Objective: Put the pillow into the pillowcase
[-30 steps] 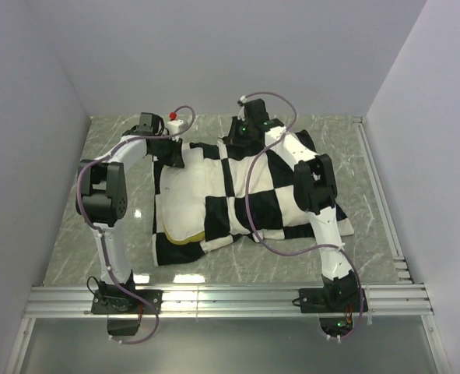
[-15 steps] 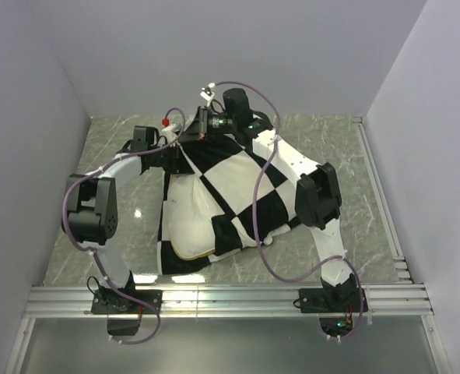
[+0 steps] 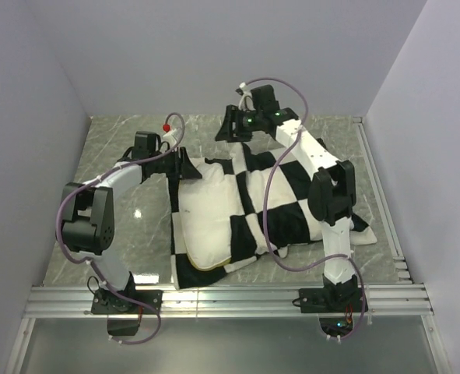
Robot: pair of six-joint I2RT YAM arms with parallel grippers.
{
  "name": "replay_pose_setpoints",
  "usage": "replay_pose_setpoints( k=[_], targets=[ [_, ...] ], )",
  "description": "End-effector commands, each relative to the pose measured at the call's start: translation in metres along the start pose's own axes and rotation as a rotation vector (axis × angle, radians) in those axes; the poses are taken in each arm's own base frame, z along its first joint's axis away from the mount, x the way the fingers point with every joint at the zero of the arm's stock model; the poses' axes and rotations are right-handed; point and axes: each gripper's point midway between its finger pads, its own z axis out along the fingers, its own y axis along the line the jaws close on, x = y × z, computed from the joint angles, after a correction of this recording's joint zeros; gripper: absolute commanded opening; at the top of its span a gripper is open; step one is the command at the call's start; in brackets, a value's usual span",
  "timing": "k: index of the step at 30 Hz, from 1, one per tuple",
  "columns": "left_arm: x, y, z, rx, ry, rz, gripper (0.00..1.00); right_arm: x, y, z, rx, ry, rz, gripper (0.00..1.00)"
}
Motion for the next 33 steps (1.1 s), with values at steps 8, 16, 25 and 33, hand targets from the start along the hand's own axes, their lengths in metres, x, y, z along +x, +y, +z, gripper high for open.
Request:
replay_pose_setpoints(
  k=[8, 16, 25, 33],
  targets=[
    [-0.076, 0.057, -0.095, -0.245, -0.146, 0.053, 0.59, -0.026, 0.025, -0.092, 0.214, -0.140, -0.337, 0.62],
    [-0.039, 0.056, -0.071, -0.109, -0.074, -0.085, 0.59, 0.032, 0.017, -0.020, 0.369, 0.065, -0.409, 0.49],
    [0.034, 0.028, -0.046, 0.001, 0.026, -0.230, 0.64, 0.049, -0.044, 0.031, 0.526, 0.120, -0.362, 0.64],
    [0.064, 0.014, -0.021, 0.061, 0.087, -0.266, 0.62, 0.051, -0.072, 0.044, 0.621, 0.117, -0.362, 0.59]
  ],
)
